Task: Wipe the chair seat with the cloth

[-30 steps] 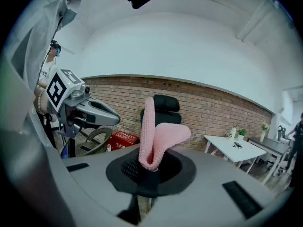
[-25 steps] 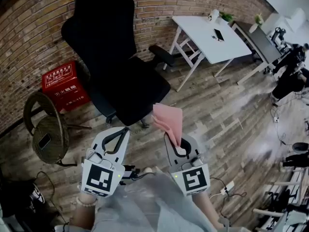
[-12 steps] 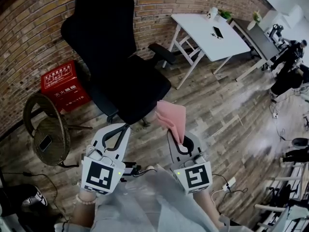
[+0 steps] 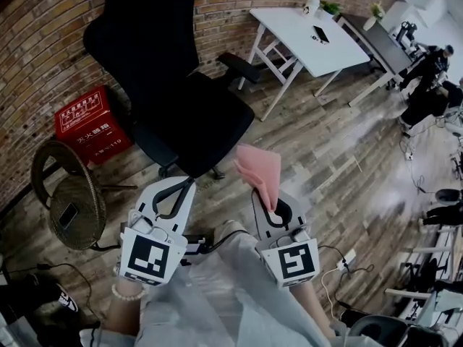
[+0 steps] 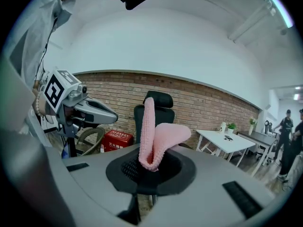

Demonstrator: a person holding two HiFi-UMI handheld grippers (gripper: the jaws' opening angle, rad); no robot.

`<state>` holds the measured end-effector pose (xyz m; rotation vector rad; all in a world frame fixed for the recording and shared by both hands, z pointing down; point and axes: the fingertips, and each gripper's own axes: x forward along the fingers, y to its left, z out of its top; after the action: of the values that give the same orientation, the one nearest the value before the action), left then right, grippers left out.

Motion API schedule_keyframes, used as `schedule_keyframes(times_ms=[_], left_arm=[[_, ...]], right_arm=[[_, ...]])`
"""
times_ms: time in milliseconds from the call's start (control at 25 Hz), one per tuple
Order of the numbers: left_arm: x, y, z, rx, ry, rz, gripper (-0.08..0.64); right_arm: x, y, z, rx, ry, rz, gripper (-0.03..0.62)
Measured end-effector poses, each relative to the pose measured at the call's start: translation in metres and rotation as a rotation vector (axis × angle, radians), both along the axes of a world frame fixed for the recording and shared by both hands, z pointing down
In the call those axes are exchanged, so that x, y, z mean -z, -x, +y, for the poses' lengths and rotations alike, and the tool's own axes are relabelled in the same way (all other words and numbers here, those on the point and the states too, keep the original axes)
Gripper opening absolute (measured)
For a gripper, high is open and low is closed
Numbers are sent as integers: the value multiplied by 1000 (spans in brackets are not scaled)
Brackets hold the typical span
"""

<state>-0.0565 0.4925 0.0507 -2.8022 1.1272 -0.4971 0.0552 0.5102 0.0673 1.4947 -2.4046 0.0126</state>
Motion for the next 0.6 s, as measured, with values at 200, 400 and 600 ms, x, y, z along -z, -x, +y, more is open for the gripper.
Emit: schedule_keyframes(times_ms=[200, 400, 600], left_arm=[[-3, -4, -15, 8, 3, 4, 18], [-4, -16, -47, 33, -3, 2, 18], [-1, -38, -98, 53, -22, 0, 18]], right_arm=[[-4, -6, -16, -13, 9, -19, 54], [-9, -19, -51, 10, 3, -33, 54], [-12, -40, -106, 35, 5, -44, 54]])
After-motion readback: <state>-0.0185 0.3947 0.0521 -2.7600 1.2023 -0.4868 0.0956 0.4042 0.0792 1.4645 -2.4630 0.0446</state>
